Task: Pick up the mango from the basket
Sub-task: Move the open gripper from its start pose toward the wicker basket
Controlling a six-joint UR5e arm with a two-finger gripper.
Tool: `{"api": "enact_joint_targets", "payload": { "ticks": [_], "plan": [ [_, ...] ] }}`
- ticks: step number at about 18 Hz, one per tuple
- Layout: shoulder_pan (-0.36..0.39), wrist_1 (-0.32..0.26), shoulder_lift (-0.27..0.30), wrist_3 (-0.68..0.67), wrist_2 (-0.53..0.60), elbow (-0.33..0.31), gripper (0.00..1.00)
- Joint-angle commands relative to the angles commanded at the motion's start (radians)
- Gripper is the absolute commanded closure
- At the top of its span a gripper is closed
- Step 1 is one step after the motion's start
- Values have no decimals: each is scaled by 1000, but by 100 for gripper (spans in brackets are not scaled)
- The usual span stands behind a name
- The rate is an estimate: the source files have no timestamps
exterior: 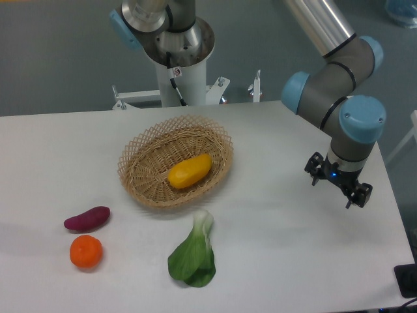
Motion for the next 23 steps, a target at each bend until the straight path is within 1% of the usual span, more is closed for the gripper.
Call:
{"api": "enact_joint_targets", "payload": {
  "ticks": [5,8,17,21,23],
  "plan": [
    [-5,-2,3,-9,0,-2,0],
    [-6,-2,6,-43,-6,-2,0],
    [-15,-6,12,-54,-2,-2,0],
    [-14,-6,14,-158,-15,-3,0],
    [-17,-11,20,-170,-18,-6,0]
  ]
}}
